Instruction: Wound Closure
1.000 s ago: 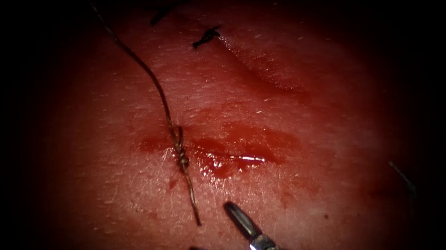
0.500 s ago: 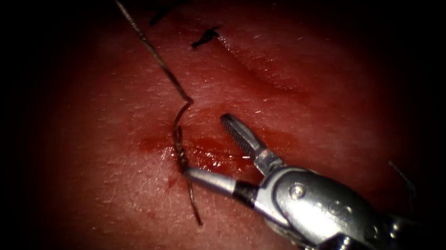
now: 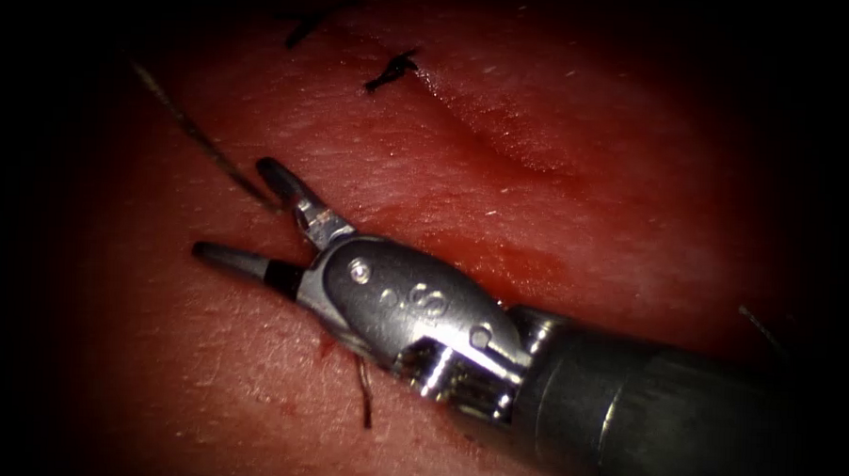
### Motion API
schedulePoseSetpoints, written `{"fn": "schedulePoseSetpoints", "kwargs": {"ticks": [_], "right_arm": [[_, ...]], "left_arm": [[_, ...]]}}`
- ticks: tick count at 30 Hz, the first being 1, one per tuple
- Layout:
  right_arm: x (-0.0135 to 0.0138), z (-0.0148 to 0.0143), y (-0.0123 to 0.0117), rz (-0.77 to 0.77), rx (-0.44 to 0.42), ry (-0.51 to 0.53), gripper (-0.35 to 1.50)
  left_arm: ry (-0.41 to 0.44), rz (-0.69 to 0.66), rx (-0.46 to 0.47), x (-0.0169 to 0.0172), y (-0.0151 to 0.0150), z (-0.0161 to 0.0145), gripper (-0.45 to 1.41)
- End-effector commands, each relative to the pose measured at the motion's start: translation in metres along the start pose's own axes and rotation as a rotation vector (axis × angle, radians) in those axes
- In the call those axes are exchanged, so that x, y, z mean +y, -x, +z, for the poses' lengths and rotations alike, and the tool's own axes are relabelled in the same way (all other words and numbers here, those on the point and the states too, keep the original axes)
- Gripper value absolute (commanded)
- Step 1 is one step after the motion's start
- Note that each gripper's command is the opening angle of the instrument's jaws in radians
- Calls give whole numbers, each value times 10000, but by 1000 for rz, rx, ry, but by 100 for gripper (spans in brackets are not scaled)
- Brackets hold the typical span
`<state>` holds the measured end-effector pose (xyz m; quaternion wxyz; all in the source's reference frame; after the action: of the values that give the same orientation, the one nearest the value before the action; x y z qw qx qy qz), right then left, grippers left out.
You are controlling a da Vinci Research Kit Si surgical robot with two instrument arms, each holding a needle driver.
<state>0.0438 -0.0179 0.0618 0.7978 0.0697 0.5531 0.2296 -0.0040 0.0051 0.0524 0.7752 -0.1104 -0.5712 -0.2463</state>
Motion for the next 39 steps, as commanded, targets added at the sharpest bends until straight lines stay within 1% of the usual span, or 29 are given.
{"fn": "schedulePoseSetpoints", "kwargs": {"ticks": [1,4,11,14,18,20,21,22,24,27,32,34,35,36,38,39], "right_arm": [[5,10,-1,0,3,2,148],[14,11,0,0,3,3,148],[20,11,2,0,3,3,148],[19,13,1,0,3,2,145],[18,12,0,-2,17,-7,130],[18,11,-1,-2,35,-4,110],[18,10,-1,-2,40,-2,88],[17,10,-2,-2,41,-3,59],[15,9,-2,-2,44,-4,-35],[14,8,-8,4,24,26,-35],[13,-3,-16,-40,51,29,-35],[16,-11,-19,-42,69,29,-35],[20,-22,-22,-36,85,30,-20],[20,-22,-22,-36,85,30,-20],[28,-39,-32,-22,123,42,118],[28,-39,-32,-22,123,42,118]], "left_arm": [[0,1,-4,-1,1,8,-45],[-1,1,-4,-4,3,6,-45],[-2,1,-5,-8,5,3,-45],[-2,1,-5,-9,6,2,-45],[-2,1,-5,-10,6,2,-45],[-3,2,-6,-11,6,1,-45],[-3,2,-6,-11,6,0,-45],[-4,2,-6,-12,6,0,-45],[-4,4,-7,-13,5,-1,-45],[-5,6,-9,-16,4,-4,-45],[-9,14,-16,-24,0,-10,-45],[-9,18,-16,-27,-1,-13,-45],[-8,20,-13,-28,-3,-16,-45],[-8,20,-13,-28,-3,-16,-45],[-6,18,-12,-30,-6,-18,-45],[-6,18,-12,-30,-6,-18,-45]]}}
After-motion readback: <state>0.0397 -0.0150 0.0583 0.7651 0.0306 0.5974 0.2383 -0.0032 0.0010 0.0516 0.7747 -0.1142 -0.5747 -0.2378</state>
